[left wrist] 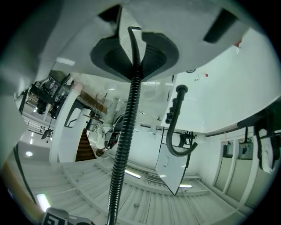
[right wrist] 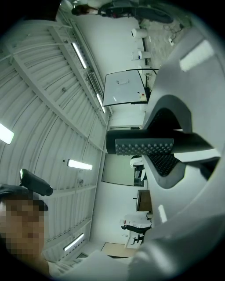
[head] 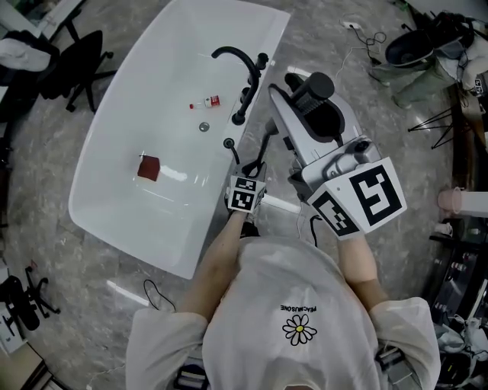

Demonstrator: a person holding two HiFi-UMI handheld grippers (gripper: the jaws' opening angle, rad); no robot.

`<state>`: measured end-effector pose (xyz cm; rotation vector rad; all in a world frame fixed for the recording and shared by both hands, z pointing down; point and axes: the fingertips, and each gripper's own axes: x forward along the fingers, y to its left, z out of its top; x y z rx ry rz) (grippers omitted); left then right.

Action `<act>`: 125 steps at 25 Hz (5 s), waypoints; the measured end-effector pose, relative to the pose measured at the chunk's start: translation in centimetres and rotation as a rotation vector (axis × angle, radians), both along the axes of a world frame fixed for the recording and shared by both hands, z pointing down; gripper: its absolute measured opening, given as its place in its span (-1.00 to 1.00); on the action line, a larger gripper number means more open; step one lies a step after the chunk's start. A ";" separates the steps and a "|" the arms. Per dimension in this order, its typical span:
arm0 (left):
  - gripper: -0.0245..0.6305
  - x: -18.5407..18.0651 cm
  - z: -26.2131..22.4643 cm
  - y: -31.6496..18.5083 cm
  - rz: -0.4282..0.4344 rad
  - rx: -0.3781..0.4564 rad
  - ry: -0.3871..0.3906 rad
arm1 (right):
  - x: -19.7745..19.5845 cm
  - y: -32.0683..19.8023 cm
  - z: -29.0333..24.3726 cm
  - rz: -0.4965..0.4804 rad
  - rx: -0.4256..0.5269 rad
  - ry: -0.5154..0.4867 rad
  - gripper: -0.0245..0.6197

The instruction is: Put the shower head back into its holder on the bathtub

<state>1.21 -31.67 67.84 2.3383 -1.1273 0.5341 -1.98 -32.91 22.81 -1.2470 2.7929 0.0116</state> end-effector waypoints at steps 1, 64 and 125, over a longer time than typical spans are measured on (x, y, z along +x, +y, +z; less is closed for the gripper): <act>-0.73 -0.7 -0.5 -0.5 -0.021 0.012 -0.009 | 0.3 0.0 -0.4 0.002 0.007 -0.010 -0.57; -0.73 -14.6 -52.9 0.4 -0.312 1.096 -0.438 | 7.2 13.4 -15.3 -0.072 0.397 -0.218 -0.58; -0.55 -16.6 -4.3 -9.6 -0.430 0.119 -0.073 | -9.8 -9.3 0.7 -0.333 -0.055 0.019 -0.58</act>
